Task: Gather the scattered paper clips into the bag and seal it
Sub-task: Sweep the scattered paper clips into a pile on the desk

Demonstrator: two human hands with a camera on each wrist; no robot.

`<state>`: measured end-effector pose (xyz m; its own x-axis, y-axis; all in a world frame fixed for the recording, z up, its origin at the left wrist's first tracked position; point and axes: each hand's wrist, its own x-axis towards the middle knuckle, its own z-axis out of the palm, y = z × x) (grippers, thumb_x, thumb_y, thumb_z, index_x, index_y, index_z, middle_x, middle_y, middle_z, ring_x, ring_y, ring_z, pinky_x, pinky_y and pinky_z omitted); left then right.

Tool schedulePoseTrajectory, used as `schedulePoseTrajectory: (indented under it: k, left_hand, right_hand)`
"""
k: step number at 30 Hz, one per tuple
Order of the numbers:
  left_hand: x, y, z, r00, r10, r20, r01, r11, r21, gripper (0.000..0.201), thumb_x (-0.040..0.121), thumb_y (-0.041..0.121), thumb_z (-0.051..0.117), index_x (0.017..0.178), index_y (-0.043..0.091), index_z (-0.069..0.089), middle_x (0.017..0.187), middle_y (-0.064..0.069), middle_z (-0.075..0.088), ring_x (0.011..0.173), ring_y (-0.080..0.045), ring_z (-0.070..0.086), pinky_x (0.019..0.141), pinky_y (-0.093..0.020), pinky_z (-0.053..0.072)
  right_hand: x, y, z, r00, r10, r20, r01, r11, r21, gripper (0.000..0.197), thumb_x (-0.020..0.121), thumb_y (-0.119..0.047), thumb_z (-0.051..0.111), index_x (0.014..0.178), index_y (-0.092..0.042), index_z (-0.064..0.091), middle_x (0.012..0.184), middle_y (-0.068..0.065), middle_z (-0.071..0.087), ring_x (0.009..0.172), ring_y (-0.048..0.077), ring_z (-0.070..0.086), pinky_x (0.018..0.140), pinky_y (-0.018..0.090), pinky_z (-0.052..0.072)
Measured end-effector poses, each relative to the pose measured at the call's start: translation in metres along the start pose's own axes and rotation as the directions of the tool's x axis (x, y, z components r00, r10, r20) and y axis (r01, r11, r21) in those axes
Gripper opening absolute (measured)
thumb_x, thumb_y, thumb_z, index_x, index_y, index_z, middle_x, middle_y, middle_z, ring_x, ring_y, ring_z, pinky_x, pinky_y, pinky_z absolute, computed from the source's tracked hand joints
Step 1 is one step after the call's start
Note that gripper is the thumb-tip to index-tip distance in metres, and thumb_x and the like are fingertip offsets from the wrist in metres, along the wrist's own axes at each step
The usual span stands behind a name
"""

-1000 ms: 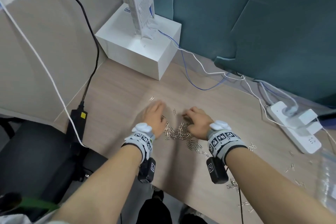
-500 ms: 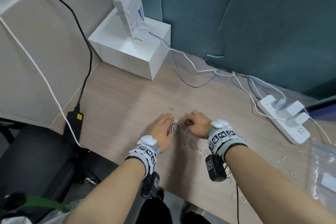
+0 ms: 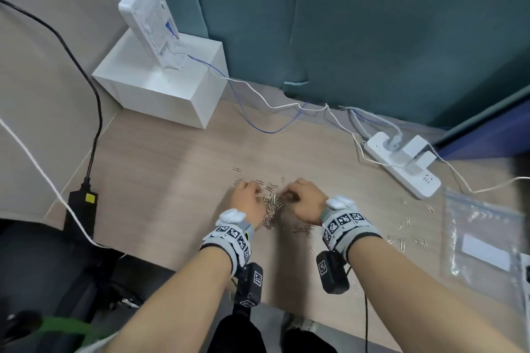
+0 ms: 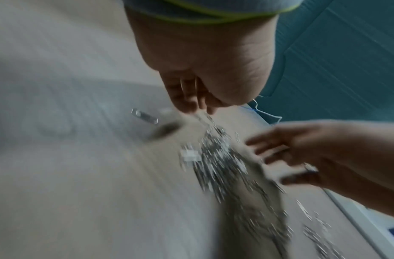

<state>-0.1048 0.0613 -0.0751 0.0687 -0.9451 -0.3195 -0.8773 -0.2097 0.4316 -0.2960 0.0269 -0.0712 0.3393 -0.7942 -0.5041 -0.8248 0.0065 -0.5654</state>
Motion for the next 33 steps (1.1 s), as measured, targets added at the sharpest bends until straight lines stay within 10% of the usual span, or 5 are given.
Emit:
schedulePoseTrajectory:
  k: [3, 8, 18, 24, 33]
  left_hand:
    - [0.024, -0.015, -0.009, 0.996, -0.01, -0.091, 0.022, 0.992, 0.123, 0.045, 0.089, 0.019, 0.053, 0.133, 0.024, 0.056, 0.135, -0.006, 0.051, 0.116, -0.031, 0.053, 0.096, -0.038, 0.046]
    - [0.044, -0.031, -0.006, 0.994, -0.06, -0.088, 0.072, 0.988, 0.137, 0.046, 0.079, 0.003, 0.055, 0.123, 0.019, 0.056, 0.122, -0.011, 0.054, 0.102, -0.035, 0.057, 0.084, -0.039, 0.05]
    - [0.021, 0.016, 0.031, 0.986, 0.13, 0.104, -0.13, 0.992, -0.003, 0.037, 0.087, -0.002, 0.05, 0.1, 0.029, 0.066, 0.106, 0.002, 0.06, 0.092, -0.024, 0.062, 0.074, -0.028, 0.047]
    - [0.045, 0.026, 0.029, 0.969, 0.232, 0.087, -0.243, 0.958, 0.154, 0.075, 0.074, -0.006, 0.047, 0.136, 0.037, 0.051, 0.131, 0.006, 0.052, 0.112, -0.025, 0.051, 0.09, -0.041, 0.051]
    - [0.024, 0.013, 0.028, 0.966, 0.242, 0.094, -0.248, 0.967, 0.062, 0.047, 0.084, -0.003, 0.053, 0.112, 0.032, 0.067, 0.113, 0.004, 0.057, 0.103, -0.022, 0.058, 0.085, -0.032, 0.05]
  right_hand:
    - [-0.011, 0.02, -0.017, 0.973, 0.14, -0.183, -0.163, 0.979, -0.119, 0.039, 0.092, -0.044, 0.052, 0.129, -0.033, 0.058, 0.127, -0.004, 0.048, 0.123, 0.023, 0.044, 0.098, 0.044, 0.043]
    - [-0.023, 0.041, -0.02, 0.938, 0.302, -0.168, -0.328, 0.932, -0.155, 0.053, 0.081, -0.023, 0.054, 0.133, -0.029, 0.046, 0.131, 0.005, 0.043, 0.117, 0.027, 0.04, 0.09, 0.046, 0.047]
    - [-0.035, 0.031, 0.008, 0.993, 0.118, -0.003, -0.118, 0.993, 0.013, 0.043, 0.084, -0.017, 0.058, 0.125, -0.03, 0.058, 0.118, -0.004, 0.048, 0.118, 0.024, 0.047, 0.1, 0.038, 0.045]
    - [-0.026, 0.042, -0.011, 0.982, 0.083, -0.167, -0.099, 0.991, -0.085, 0.055, 0.087, -0.027, 0.054, 0.141, -0.035, 0.046, 0.14, 0.0, 0.045, 0.126, 0.026, 0.043, 0.101, 0.046, 0.045]
    - [-0.033, 0.037, -0.003, 0.998, 0.057, 0.001, -0.056, 0.993, -0.102, 0.056, 0.077, -0.02, 0.057, 0.13, -0.037, 0.056, 0.128, -0.007, 0.049, 0.122, 0.021, 0.043, 0.1, 0.042, 0.044]
